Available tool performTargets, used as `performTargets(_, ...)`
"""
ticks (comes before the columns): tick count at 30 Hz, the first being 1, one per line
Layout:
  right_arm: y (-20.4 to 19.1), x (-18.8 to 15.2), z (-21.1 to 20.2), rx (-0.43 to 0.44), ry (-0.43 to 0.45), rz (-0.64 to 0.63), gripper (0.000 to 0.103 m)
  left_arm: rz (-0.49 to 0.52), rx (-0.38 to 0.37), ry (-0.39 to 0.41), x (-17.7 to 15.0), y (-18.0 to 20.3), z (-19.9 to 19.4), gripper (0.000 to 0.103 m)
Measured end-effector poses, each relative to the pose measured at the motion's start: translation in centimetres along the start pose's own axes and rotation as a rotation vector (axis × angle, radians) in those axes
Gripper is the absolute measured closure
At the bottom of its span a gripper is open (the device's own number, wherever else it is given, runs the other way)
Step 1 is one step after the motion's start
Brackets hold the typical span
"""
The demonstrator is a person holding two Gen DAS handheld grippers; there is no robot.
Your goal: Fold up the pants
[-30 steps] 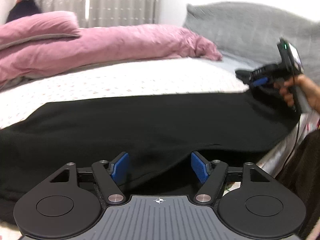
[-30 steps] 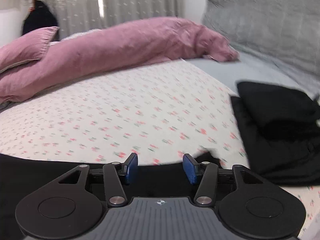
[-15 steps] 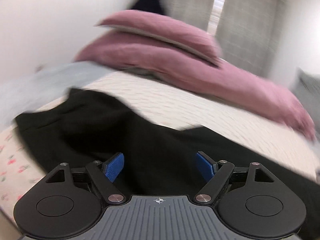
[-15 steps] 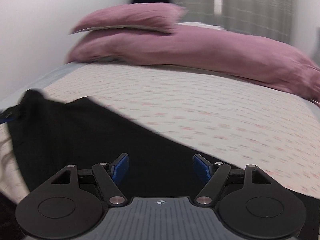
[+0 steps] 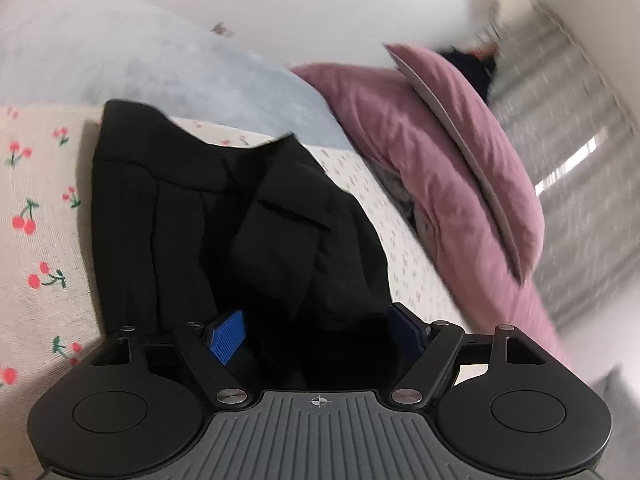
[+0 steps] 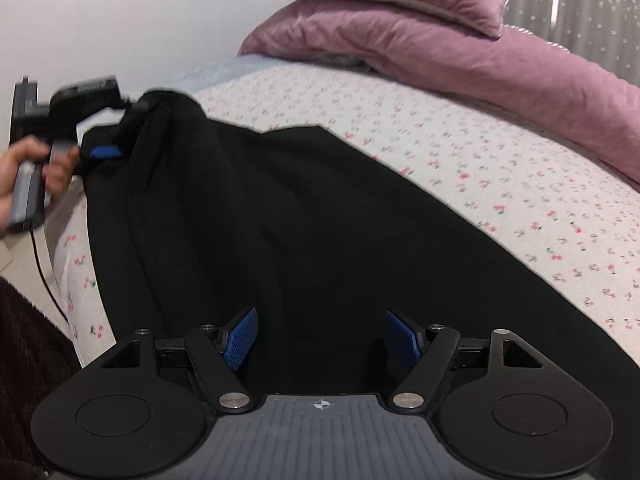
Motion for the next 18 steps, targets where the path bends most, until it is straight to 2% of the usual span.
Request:
performTargets(1,-0.1,-0.2,0.3,0.003,-0.010,-0.001,0.032,-0.030,0.000,0.021,0.3,-0.5,-0.2,0.029)
performTargets(3,-0.1,-0.5,0.6,0.009,-0.028,0.002,0.032,-0.063,0.011,0.064,1.0,-0.9,-0.2,0.046)
performTargets(5,-0.2,-0.8,0.8,0.012,-0.036,0.002,0.032,-0.074,0.033,0.093,1.5,-1.2,0.1,0.075)
performTargets(8,-0.2,-1.0,0.6,0.015,-0.033,-0.003,0.032,-0.066,0.015,0.136,2.4,-1.2,-0.7,0.081)
performTargets(10,-0.3,-1.0,0.3,0.016,-0.028,-0.012,0.032,-0.004,-0.036,0.175,3.5,-0.1,-1.9,0.082)
performTargets(15,-0.3,-1.2,0.7,0.021,-0.039,-0.007,0.032,0.290,-0.188,0.322,5.4,3.5,-5.6,0.083)
performTargets(16,-0.4,-1.2,0.8,0.020,-0.038,-0.012,0.032,0.336,-0.223,0.328,5.5,4.2,-6.1,0.083)
performTargets(18,-0.5,-1.1,0.7,0.024,-0.037,-0.014,0.032,0.389,-0.207,0.324,5.8,4.8,-6.6,0.083)
Point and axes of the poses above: each gripper's, at about its wrist camera, not at the fingertips, and z roughly the way its jaws point, y to its right, x to its top, the point moved 5 cm from there along z, roughly the way its jaws point, and after that the axes turned 4 degrees about y, right-handed, at the moved point
